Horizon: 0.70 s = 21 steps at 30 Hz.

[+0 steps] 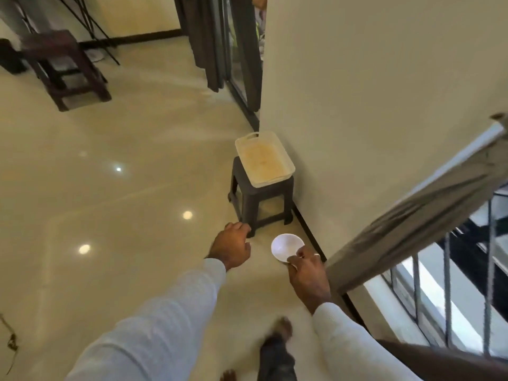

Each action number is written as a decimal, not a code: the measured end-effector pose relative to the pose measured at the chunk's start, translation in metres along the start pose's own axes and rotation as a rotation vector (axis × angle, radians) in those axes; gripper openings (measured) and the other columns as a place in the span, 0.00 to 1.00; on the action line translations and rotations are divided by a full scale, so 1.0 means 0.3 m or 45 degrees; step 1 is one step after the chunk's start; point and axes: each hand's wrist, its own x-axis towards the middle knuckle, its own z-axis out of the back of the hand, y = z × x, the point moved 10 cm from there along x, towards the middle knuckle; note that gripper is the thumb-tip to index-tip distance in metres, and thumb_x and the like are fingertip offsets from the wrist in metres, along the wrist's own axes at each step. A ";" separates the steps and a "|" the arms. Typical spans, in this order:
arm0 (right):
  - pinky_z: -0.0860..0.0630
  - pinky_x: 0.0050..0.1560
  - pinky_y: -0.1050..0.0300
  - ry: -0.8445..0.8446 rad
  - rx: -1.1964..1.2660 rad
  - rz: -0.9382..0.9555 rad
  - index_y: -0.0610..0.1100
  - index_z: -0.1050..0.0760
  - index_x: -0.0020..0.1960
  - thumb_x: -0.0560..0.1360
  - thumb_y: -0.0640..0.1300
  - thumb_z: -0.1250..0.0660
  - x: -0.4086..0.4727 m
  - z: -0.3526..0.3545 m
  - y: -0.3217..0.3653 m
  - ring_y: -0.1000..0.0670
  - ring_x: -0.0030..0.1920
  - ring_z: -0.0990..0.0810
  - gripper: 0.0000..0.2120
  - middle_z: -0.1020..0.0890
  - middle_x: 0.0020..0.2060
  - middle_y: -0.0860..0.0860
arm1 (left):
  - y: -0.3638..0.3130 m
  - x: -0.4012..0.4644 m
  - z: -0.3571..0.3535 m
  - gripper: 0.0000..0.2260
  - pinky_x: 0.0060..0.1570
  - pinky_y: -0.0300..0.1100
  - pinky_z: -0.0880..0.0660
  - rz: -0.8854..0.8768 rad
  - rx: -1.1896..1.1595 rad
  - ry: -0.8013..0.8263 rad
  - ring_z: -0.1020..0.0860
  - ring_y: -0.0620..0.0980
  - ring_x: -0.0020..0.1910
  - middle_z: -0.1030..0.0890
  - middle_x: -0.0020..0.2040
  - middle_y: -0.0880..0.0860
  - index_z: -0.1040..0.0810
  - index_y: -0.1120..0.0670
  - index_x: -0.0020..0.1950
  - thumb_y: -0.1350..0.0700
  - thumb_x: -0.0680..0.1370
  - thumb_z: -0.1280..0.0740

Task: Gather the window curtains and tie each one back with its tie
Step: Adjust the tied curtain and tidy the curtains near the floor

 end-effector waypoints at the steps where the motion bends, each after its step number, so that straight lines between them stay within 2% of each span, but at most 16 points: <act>1: 0.20 0.65 0.47 0.005 0.005 0.007 0.49 0.14 0.61 0.83 0.49 0.33 0.066 -0.001 -0.003 0.43 0.64 0.23 0.12 0.23 0.67 0.49 | 0.008 0.056 0.009 0.21 0.67 0.51 0.25 0.012 0.002 0.002 0.27 0.59 0.71 0.22 0.71 0.55 0.25 0.54 0.74 0.52 0.82 0.32; 5: 0.17 0.60 0.47 -0.046 0.023 0.050 0.46 0.13 0.58 0.80 0.47 0.32 0.374 0.014 -0.031 0.41 0.61 0.20 0.11 0.20 0.64 0.48 | 0.050 0.320 0.033 0.21 0.67 0.52 0.25 0.100 -0.017 0.001 0.28 0.58 0.72 0.22 0.71 0.54 0.26 0.53 0.75 0.51 0.83 0.32; 10: 0.20 0.62 0.48 -0.006 -0.021 0.100 0.45 0.15 0.61 0.83 0.49 0.36 0.721 0.071 -0.037 0.41 0.65 0.22 0.15 0.22 0.68 0.46 | 0.088 0.586 0.078 0.21 0.66 0.53 0.23 0.207 -0.077 -0.036 0.27 0.59 0.71 0.22 0.71 0.54 0.25 0.53 0.75 0.51 0.82 0.32; 13: 0.20 0.61 0.49 0.022 0.028 0.109 0.44 0.15 0.61 0.83 0.49 0.36 0.905 0.080 -0.045 0.41 0.66 0.23 0.15 0.23 0.69 0.46 | 0.098 0.743 0.098 0.20 0.65 0.53 0.23 0.192 -0.069 -0.019 0.26 0.61 0.71 0.21 0.70 0.56 0.24 0.54 0.73 0.52 0.82 0.32; 17: 0.20 0.58 0.47 0.005 0.020 0.127 0.44 0.14 0.59 0.82 0.48 0.33 1.148 0.040 -0.041 0.38 0.63 0.22 0.13 0.22 0.67 0.45 | 0.139 0.996 0.126 0.20 0.68 0.53 0.26 0.171 -0.089 -0.009 0.27 0.61 0.72 0.22 0.72 0.57 0.26 0.55 0.75 0.53 0.83 0.33; 21: 0.18 0.54 0.45 -0.035 0.021 0.056 0.44 0.13 0.57 0.80 0.45 0.30 1.375 -0.039 -0.049 0.37 0.59 0.19 0.10 0.19 0.64 0.43 | 0.204 1.251 0.096 0.22 0.71 0.56 0.27 0.149 -0.040 0.032 0.28 0.60 0.73 0.24 0.74 0.55 0.27 0.54 0.77 0.49 0.84 0.32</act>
